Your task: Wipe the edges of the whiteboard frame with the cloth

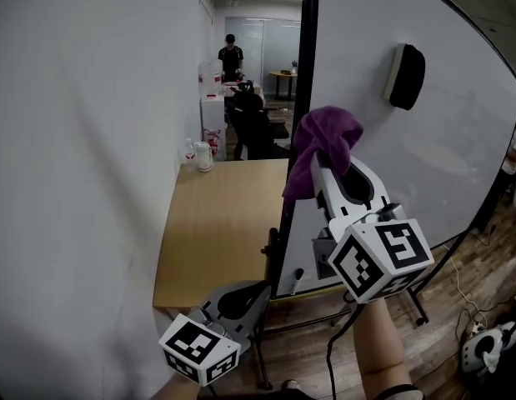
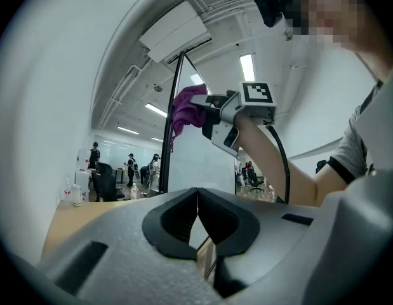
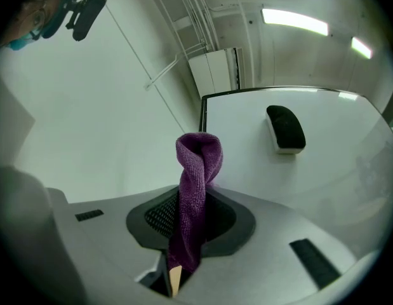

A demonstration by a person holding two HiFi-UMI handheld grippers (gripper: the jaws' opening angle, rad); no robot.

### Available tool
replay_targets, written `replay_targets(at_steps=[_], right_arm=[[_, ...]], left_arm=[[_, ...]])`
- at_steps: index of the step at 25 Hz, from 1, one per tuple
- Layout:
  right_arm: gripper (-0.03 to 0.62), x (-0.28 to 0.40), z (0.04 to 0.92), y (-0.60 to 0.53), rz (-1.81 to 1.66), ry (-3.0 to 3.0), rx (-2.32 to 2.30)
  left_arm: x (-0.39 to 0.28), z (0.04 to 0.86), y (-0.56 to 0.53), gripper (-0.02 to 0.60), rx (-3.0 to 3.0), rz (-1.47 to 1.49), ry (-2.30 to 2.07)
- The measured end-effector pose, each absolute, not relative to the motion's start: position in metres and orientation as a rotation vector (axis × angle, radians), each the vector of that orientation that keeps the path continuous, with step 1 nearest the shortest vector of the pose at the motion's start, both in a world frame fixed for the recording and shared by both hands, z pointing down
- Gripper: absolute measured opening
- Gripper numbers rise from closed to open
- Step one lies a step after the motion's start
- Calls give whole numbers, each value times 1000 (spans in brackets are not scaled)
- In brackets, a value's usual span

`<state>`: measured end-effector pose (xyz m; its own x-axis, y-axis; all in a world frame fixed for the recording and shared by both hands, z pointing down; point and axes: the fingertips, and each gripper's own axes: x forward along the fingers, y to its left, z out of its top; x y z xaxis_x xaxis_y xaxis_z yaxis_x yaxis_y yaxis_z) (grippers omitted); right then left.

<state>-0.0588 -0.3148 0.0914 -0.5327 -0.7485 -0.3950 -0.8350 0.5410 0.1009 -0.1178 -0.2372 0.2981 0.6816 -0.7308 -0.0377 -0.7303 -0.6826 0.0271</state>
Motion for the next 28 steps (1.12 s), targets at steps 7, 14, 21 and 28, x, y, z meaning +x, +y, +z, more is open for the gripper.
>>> replay_targets(at_steps=[7,14,21,28], right_arm=[[72,-63,44,-318,483,2411,-1367],[72,-65,-5,-337,502,2378,-1388],[72,-68,-24,-343,567,2342,-1414],[71,-75,-51,-345,643,2316,-1450]], left_arm=[[-122,291,-244,18,2913,-111,-1154],[-133,276,-260,18,2934,-135,-1118],[-146,289,-268,18,2945,-158,-1115],[-148,286,-272,18,2954,-159,-1080]])
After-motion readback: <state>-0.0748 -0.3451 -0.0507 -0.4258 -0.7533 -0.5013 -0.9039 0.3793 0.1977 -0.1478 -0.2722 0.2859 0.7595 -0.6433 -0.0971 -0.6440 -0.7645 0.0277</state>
